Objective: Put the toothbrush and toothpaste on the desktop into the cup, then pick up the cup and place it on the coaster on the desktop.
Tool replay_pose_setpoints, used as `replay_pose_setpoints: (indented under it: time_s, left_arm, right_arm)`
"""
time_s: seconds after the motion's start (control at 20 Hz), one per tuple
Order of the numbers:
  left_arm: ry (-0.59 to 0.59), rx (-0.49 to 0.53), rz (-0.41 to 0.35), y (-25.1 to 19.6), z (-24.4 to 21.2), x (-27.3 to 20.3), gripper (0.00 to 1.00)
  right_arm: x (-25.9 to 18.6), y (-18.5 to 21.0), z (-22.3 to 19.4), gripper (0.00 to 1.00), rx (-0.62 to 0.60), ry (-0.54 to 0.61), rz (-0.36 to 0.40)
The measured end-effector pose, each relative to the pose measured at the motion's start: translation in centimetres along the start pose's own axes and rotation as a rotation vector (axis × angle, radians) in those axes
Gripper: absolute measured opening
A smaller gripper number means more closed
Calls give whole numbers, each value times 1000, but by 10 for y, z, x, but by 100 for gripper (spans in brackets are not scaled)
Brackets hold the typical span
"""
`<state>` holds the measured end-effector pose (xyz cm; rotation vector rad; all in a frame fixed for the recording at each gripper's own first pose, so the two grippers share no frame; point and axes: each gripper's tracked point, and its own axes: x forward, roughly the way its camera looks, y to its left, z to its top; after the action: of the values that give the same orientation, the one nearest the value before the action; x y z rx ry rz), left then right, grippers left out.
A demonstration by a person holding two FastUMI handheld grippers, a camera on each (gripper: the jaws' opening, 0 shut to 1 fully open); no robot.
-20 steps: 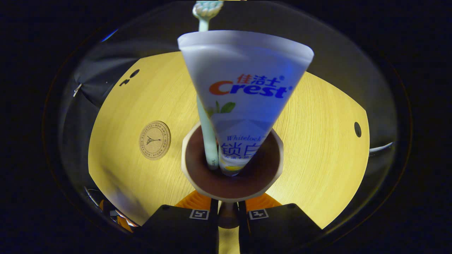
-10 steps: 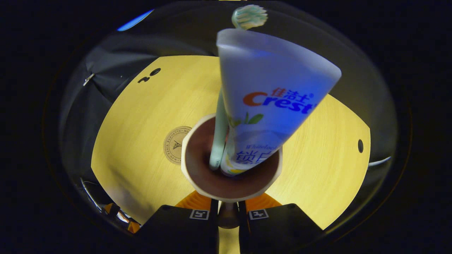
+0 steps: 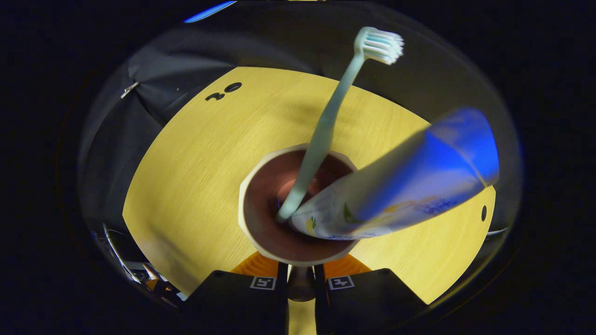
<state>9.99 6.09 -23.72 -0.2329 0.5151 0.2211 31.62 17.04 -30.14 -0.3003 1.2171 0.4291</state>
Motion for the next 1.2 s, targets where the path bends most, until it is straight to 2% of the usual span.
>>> replay_pose_setpoints:
  time_s: [0.6, 0.65, 0.75, 0.8, 0.9, 0.95, 1.1, 1.2]
  left_arm:
    - [40, -43, 42, 29, -13, -12, 96]
    - [41, -41, 47, 31, -12, -13, 96]
    - [44, -42, 53, 35, -14, -16, 96]
    - [47, -42, 56, 37, -15, -17, 96]
    - [50, -46, 58, 39, -15, -20, 96]
    - [45, -48, 55, 39, -12, -22, 96]
    - [33, -35, 47, 36, -3, -27, 96]
    - [20, -25, 42, 34, 3, -30, 96]
  right_arm:
    - [35, 25, 0, 25, -53, 64, -36]
    - [35, 25, -2, 20, -53, 70, -39]
    - [38, 25, 0, 22, -51, 73, -49]
    - [33, 23, -2, 29, -48, 77, -53]
    - [26, 21, -1, 26, -43, 62, -57]
    - [21, 21, 0, 33, -39, 51, -53]
    - [5, 19, 2, 75, -46, 22, -55]
    - [-8, 21, 0, 90, -39, 0, -53]
